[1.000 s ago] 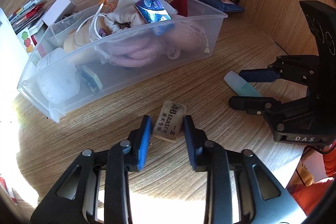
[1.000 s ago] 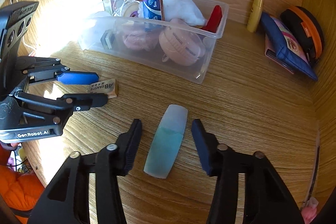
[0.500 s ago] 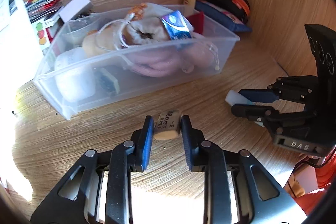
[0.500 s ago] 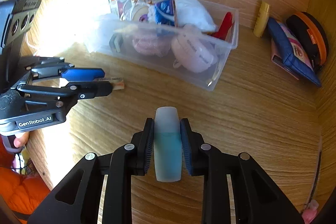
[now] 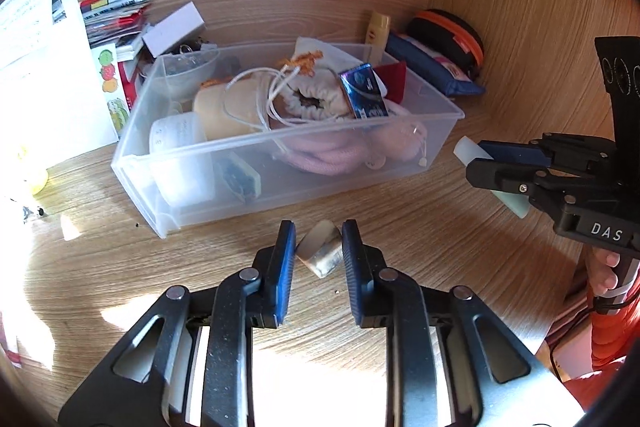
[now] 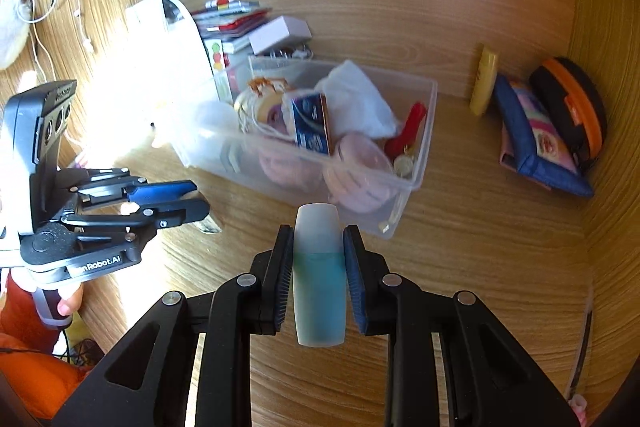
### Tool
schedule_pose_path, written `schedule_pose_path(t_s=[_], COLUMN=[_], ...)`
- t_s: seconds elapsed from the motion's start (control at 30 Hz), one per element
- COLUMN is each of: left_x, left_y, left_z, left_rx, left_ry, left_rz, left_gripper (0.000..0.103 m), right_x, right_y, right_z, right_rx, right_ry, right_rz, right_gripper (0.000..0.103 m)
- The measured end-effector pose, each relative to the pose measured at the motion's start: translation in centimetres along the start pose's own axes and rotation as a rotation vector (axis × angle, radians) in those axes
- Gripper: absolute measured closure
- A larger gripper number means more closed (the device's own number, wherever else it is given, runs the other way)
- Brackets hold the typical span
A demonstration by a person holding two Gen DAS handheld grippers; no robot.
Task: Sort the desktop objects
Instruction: 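Lift and carry the tube and eraser over the clear box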
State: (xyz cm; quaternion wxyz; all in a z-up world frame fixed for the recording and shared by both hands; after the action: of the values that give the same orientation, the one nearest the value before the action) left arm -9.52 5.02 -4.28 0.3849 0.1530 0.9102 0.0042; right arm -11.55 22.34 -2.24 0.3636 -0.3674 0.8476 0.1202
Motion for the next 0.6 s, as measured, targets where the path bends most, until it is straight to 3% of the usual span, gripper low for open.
schedule_pose_path(t_s=[0.6], left_x=[-3.8], left_y=[-2.6], left_z=[-3.5], left_rx=[-0.036], left_ry=[0.160], left_rz=[-0.027], left_gripper=[0.080], right_x=[-0.9], right_y=[-0.6], right_z=[-3.4], right_rx=[-0.019], right_ry=[0.084], right_rz=[-0.007], right_gripper=[0.080])
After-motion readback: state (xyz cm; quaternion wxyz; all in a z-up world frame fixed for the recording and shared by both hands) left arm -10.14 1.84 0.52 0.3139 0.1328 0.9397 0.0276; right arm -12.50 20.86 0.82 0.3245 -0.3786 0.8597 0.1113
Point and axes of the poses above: each gripper's, at about its wrist camera, not at the fingertips, and x roughly the way its jaws point, y to its right, z to its underside, the point moved 1 cm from there along x, roughly the way its jaws point
